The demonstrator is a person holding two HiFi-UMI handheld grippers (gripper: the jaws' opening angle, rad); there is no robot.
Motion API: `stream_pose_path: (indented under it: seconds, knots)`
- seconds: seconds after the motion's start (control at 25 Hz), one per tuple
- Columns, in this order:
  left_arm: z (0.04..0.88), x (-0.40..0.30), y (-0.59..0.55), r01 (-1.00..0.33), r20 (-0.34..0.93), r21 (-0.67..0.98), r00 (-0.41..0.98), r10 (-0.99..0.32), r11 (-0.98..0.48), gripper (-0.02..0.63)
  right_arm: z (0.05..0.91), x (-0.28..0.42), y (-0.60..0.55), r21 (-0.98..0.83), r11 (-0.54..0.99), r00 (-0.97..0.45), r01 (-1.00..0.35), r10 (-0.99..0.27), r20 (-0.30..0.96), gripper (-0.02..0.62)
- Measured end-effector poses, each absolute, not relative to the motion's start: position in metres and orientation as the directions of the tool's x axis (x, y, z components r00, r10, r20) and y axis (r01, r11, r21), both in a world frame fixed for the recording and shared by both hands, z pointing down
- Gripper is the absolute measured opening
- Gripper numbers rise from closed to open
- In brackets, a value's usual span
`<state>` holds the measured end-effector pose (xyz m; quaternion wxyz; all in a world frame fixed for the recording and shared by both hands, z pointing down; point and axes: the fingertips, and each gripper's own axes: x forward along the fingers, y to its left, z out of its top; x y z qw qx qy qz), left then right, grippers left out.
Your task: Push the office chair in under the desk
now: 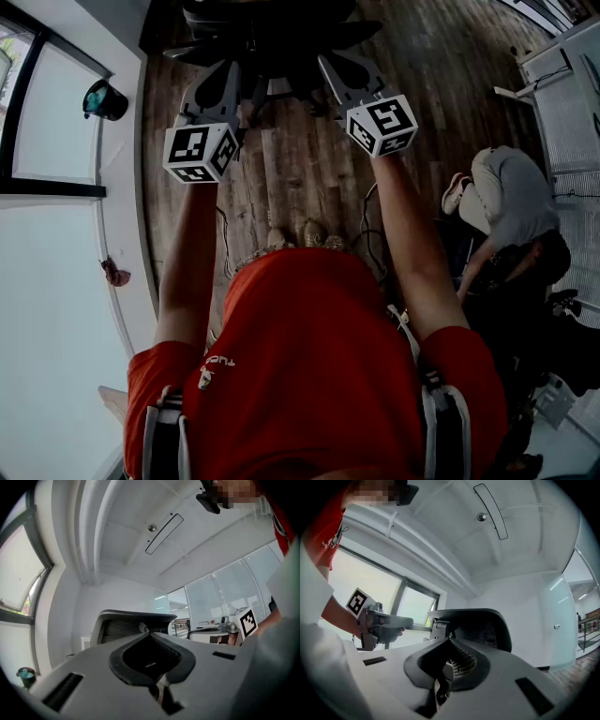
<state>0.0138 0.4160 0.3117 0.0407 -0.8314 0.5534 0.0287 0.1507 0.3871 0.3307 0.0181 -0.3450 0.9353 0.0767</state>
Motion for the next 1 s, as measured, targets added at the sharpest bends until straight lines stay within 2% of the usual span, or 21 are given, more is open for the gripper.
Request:
stream_pose_path:
  seconds: [0.4, 0.6, 0.8, 0.88, 1.0]
  knots:
    - [0.313, 0.015, 0.412, -0.932, -0.06, -0.102, 0.356, -0.933, -0.349, 0.011, 0.325, 0.162, 0.384, 0.199, 0.77, -0.793, -0.606, -0.605, -0.072, 0.026]
    - [0.319, 0.005, 0.401, -0.929, 0.004, -0.218, 0.306, -0.952, -0.299, 0.012, 0.331, 0.174, 0.37, 0.275, 0.777, -0.809, -0.566, -0.588, -0.002, 0.029]
    - [0.333, -0.008, 0.388, -0.892, 0.12, -0.369, 0.232, -0.965, -0.261, 0.015, 0.343, 0.19, 0.354, 0.352, 0.78, -0.814, -0.517, -0.576, 0.082, 0.034]
    - [0.338, -0.015, 0.382, -0.861, 0.157, -0.44, 0.206, -0.966, -0.255, 0.038, 0.347, 0.195, 0.347, 0.39, 0.781, -0.814, -0.487, -0.568, 0.121, 0.068]
    - [0.347, -0.026, 0.376, -0.797, 0.236, -0.537, 0.174, -0.956, -0.277, 0.121, 0.354, 0.201, 0.334, 0.442, 0.783, -0.806, -0.437, -0.559, 0.193, 0.133]
